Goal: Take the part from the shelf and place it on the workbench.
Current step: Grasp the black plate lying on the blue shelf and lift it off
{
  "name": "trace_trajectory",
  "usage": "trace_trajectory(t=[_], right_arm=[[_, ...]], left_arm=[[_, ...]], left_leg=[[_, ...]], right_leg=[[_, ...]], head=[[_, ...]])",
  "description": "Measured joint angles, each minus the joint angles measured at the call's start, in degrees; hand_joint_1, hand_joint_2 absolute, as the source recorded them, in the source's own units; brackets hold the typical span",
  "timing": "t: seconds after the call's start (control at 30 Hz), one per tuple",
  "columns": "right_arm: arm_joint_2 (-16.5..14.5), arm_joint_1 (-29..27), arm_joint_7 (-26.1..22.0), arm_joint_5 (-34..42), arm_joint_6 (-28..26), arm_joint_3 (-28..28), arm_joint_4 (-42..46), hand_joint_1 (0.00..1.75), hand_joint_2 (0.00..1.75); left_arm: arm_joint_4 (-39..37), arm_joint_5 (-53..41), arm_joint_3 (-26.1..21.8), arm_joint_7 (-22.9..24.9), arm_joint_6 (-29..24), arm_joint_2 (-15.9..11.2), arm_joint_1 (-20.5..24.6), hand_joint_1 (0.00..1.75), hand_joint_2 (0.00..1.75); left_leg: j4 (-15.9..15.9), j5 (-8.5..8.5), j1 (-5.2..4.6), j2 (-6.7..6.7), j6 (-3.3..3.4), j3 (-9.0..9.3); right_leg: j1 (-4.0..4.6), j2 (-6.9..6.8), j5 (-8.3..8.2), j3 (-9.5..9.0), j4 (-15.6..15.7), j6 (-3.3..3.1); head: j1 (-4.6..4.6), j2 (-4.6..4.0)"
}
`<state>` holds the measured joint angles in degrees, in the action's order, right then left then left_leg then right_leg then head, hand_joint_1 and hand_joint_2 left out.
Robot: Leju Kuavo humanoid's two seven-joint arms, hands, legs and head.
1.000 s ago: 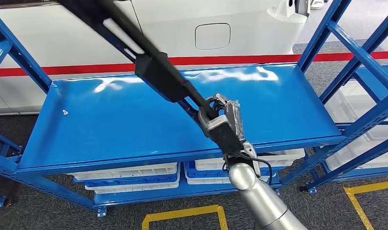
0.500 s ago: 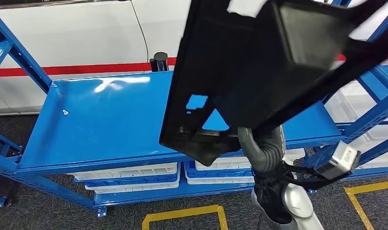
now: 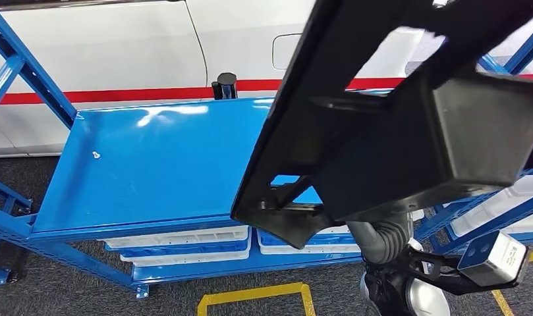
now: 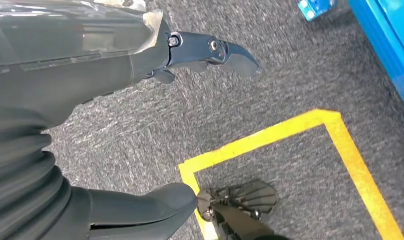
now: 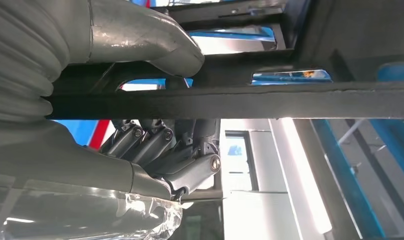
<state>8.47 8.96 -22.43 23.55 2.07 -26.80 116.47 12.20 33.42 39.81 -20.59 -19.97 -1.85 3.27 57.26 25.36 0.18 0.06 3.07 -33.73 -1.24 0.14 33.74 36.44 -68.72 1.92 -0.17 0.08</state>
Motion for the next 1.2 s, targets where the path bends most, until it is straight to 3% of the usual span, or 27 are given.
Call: trace_trajectory(t=[0.03,0.07,0.1,0.17,0.23,0.27,0.37,0.4,0.47,0.53,0.57,0.6,0.63,0.7,0.77,0.87,0.9,0.97,1.03,1.07,1.1,1.13,1.2], right_arm=[[0.08,-0.19,0.24,-0.25,0.15,0.10,-0.02,1.75,1.75],[0.15,-0.35,0.66,-0.66,0.26,0.15,-0.05,1.75,1.75],[0.22,-0.43,1.27,-1.28,0.32,0.16,-0.12,1.75,1.75],[0.29,-0.32,3.16,-3.20,0.30,0.08,-0.38,1.75,1.75],[0.35,0.01,5.35,-5.05,0.21,-0.16,-0.97,1.75,1.75],[0.39,0.24,6.40,-5.67,0.09,-0.34,-1.45,1.75,1.75],[0.36,1.24,9.23,-6.49,-0.63,-0.99,-3.49,1.75,1.75],[0.25,1.71,10.01,-6.58,-0.85,-1.19,-4.37,1.75,1.75],[0.01,2.63,11.06,-6.62,-1.14,-1.44,-6.08,1.75,1.75],[-0.13,3.20,11.53,-6.47,-1.33,-1.64,-7.54,1.75,1.75],[-0.17,3.45,11.80,-6.27,-1.36,-1.77,-8.21,1.75,1.75],[-0.21,3.78,12.15,-5.93,-1.36,-1.91,-8.96,1.75,1.75],[-0.28,4.23,12.52,-5.53,-1.30,-2.08,-9.72,1.75,1.75],[-0.49,5.42,13.05,-4.83,-1.19,-2.33,-11.22,1.75,1.75],[-0.71,6.66,13.24,-4.40,-1.15,-2.48,-12.55,1.75,1.75],[-0.92,7.82,13.31,-3.99,-1.24,-2.72,-14.32,1.75,1.75],[-0.94,8.01,13.30,-3.90,-1.34,-2.76,-14.78,1.75,1.75],[-0.93,8.28,13.28,-3.82,-1.57,-2.83,-15.59,1.75,1.75],[-0.92,8.39,13.27,-3.74,-1.68,-2.86,-16.32,1.75,1.75],[-0.92,8.38,13.26,-3.59,-1.74,-2.86,-16.69,1.75,1.75],[-0.91,8.39,13.21,-3.35,-1.80,-2.86,-17.02,1.75,1.75],[-0.91,8.41,13.11,-3.05,-1.87,-2.86,-17.32,1.75,1.75],[-0.91,8.61,12.78,-2.46,-2.03,-2.80,-17.77,1.75,1.75]], left_arm=[[-0.01,0.00,-0.01,0.00,-0.02,0.01,0.00,0.00,1.75],[-0.01,0.00,-0.01,0.01,-0.02,0.04,-0.01,0.00,1.75],[-0.02,0.00,-0.01,0.01,0.01,0.08,-0.02,0.00,1.75],[-0.02,0.00,-0.01,0.02,0.14,0.20,0.02,0.00,1.75],[-0.04,0.00,-0.01,0.03,0.32,0.19,0.09,0.00,1.75],[-0.05,-0.01,-0.01,0.05,0.39,0.16,0.12,0.00,1.75],[-0.09,-0.15,-0.01,0.20,0.55,0.13,0.15,0.00,1.75],[-0.11,-0.26,0.00,0.32,0.59,0.13,0.17,0.00,1.75],[-0.13,-0.42,0.01,0.63,0.64,0.14,0.28,0.00,1.75],[-0.13,-0.44,0.02,0.84,0.66,0.15,0.40,0.00,1.75],[-0.13,-0.44,0.03,0.89,0.69,0.15,0.42,0.00,1.75],[-0.13,-0.47,0.03,0.93,0.74,0.15,0.42,0.00,1.75],[-0.13,-0.51,0.04,0.99,0.83,0.14,0.46,0.00,1.75],[-0.13,-0.62,0.04,1.13,1.01,0.11,0.66,0.00,1.75],[-0.13,-0.70,0.04,1.19,1.17,0.08,0.83,0.00,1.75],[-0.13,-0.87,0.04,1.46,1.32,0.08,0.86,0.00,1.75],[-0.13,-0.92,0.04,1.56,1.34,0.09,0.88,0.00,1.75],[-0.13,-0.95,0.04,1.66,1.38,0.08,0.92,0.00,1.75],[-0.13,-0.96,0.04,1.71,1.39,0.01,0.92,0.00,1.75],[-0.14,-0.97,0.04,1.74,1.39,0.02,0.91,0.00,1.75],[-0.14,-0.98,0.05,1.81,1.40,0.02,0.91,0.00,1.75],[-0.14,-1.01,0.07,1.88,1.41,0.03,0.91,0.00,1.75],[-0.13,-1.06,0.11,1.99,1.42,0.06,0.91,0.00,1.75]], left_leg=[[0.01,-0.01,0.00,0.00,-0.01,-0.06],[0.03,-0.03,0.02,0.00,-0.06,-0.10],[0.05,-0.07,0.08,-0.02,-0.13,-0.12],[0.20,-0.13,0.25,-0.10,-0.51,-0.15],[0.52,-0.18,0.19,-0.26,-1.28,-0.40],[0.71,-0.27,0.10,-0.33,-1.73,-0.57],[1.08,-0.35,0.25,-0.45,-2.94,-1.13],[1.98,0.67,0.40,-0.43,-3.28,-1.59],[7.08,4.94,0.58,-0.33,-3.80,-3.58],[14.30,9.13,0.60,-0.27,-4.11,-6.00],[16.32,9.83,0.60,-0.26,-4.14,-6.34],[16.11,9.35,0.60,-0.25,-4.07,-5.55],[13.61,7.99,0.60,-0.25,-3.91,-3.57],[5.39,5.34,0.51,-0.29,-3.45,1.95],[0.66,4.40,0.18,-0.42,-2.94,4.80],[0.05,3.59,-0.21,-0.35,-1.83,4.34],[-0.12,3.07,-0.16,-0.22,-1.26,4.04],[-0.37,1.98,-0.01,0.04,-0.31,3.08],[-0.31,0.96,-0.16,0.08,0.07,1.61],[-0.27,0.42,-0.24,0.09,0.10,0.84],[-0.25,-0.07,-0.30,0.10,0.09,0.17],[-0.23,-0.52,-0.35,0.09,0.04,-0.39],[-0.17,-1.31,-0.49,0.05,-0.19,-1.25]], right_leg=[[-0.05,0.00,1.06,1.52,-3.34,0.09],[-0.12,-0.01,1.23,2.13,-4.78,0.43],[-0.23,-0.02,0.51,1.65,-4.03,0.98],[-0.60,-0.08,-2.40,-2.19,3.15,2.21],[-0.56,0.11,-4.50,-5.65,9.27,2.32],[-0.47,0.26,-4.77,-6.26,10.46,1.92],[-0.48,0.47,-5.18,-5.64,10.53,0.30],[-0.56,0.41,-5.53,-5.34,10.57,-0.25],[-0.57,0.23,-6.20,-4.58,10.64,-1.27],[-0.28,0.00,-6.82,-3.70,10.61,-1.80],[-0.15,-0.08,-7.13,-3.27,10.59,-1.87],[-0.07,-0.13,-7.42,-2.91,10.57,-1.83],[-0.02,-0.14,-7.68,-2.62,10.56,-1.73],[0.11,-0.14,-8.14,-2.27,10.53,-1.30],[0.24,-0.18,-8.63,-2.10,10.55,-0.59],[0.20,-0.23,-9.27,-1.82,10.54,0.72],[0.21,-0.22,-8.61,-1.35,9.87,0.86],[0.25,-0.20,-5.17,0.60,5.39,0.47],[0.29,-0.19,-1.06,3.10,-2.33,0.20],[0.30,-0.19,-0.01,3.62,-5.13,0.39],[0.30,-0.19,-0.06,3.03,-5.72,0.79],[0.32,-0.19,-0.93,1.30,-3.96,1.24],[0.49,-0.20,-2.92,-4.50,4.20,1.55]], head=[[0.01,0.00],[0.02,0.00],[0.03,0.01],[0.04,0.00],[0.05,-0.01],[0.04,0.00],[-0.11,0.00],[-0.21,0.00],[-0.39,0.00],[-0.46,-0.01],[-0.45,-0.01],[-0.45,-0.01],[-0.45,-0.01],[-0.46,0.00],[-0.43,0.01],[-0.42,0.00],[-0.36,-0.01],[-0.16,-0.01],[0.02,0.00],[0.03,-0.01],[0.04,0.00],[0.04,0.00],[0.06,0.01]])
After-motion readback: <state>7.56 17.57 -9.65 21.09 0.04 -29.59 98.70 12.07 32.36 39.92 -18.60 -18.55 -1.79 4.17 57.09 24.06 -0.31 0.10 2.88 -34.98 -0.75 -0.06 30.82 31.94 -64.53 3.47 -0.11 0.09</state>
